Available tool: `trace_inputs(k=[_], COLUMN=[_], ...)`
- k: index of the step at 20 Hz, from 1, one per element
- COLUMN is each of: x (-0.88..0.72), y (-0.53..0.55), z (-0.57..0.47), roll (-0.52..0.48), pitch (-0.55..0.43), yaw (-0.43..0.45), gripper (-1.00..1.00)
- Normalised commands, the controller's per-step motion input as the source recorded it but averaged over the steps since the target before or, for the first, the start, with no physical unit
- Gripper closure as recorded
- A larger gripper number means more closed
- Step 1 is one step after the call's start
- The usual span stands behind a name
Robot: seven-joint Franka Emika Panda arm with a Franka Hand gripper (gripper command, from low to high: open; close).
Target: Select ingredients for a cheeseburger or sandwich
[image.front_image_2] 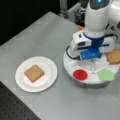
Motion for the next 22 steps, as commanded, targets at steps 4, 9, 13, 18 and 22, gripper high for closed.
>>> trace_inputs(k=[4,9,13,18,22], x=[0.03,0.03,0.04,0.05,0.07], y=[-0.09,-0.09,-0.08,-0.08,-0.11], z=[0.00,0.00,0.00,0.00,0.02], roll=[0.100,0.102,0.109,0.116,0.104], pitch=[-0.063,-0.056,-0.057,-0.050,-0.037], yaw=[0.197,0.167,0.152,0.173,0.216], gripper=[-1.00,-1.00,-1.00,-1.00,-1.00])
